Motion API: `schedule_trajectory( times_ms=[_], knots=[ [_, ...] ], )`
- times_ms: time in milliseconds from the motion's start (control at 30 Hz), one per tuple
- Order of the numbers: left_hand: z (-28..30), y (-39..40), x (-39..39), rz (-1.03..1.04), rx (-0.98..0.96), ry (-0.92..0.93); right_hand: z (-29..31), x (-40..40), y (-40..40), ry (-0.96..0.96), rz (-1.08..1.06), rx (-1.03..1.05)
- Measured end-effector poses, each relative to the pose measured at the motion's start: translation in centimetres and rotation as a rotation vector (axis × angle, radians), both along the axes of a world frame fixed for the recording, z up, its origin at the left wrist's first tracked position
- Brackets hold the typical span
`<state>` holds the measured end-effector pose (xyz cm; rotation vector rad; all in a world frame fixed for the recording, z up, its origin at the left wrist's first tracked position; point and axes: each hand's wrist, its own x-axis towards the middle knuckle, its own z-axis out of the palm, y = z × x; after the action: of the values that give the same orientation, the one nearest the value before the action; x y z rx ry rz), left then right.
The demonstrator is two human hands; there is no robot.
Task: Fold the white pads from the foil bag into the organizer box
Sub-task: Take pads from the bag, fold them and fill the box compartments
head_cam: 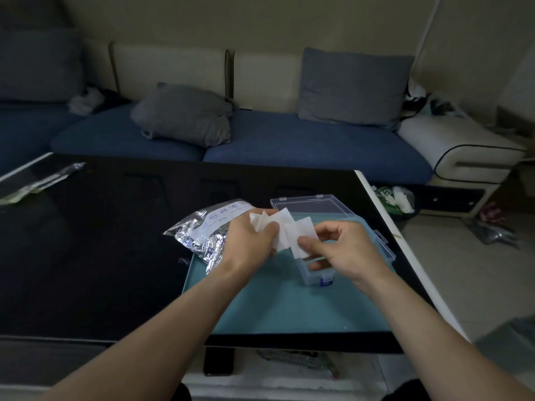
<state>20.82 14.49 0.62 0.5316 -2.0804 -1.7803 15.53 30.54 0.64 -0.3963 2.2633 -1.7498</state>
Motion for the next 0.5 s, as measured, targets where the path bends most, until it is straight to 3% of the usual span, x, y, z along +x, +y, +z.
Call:
schedule_trajectory(
  times_ms=[100, 267, 400, 500],
  knots=[
    [-0.3, -0.7, 0.2, 0.031, -0.149, -0.003, 0.3, -0.4, 0.3, 0.015, -0.038, -0.031],
    [-0.5, -1.1, 0.5, -0.017, -0.228, -0.032, 0.7, -0.2, -0.1, -0.024, -0.025, -0.164],
    [-0.2, -0.6, 0.8, -0.097, -0.108, 0.003, 0.4, 0.5, -1.5, -0.046, -0.107, -0.212],
    [0.0, -0.5, 0.9, -0.142, 0.0, 0.021, 0.2, 0.6, -2.2, -0.027, -0.148, -0.132]
  ],
)
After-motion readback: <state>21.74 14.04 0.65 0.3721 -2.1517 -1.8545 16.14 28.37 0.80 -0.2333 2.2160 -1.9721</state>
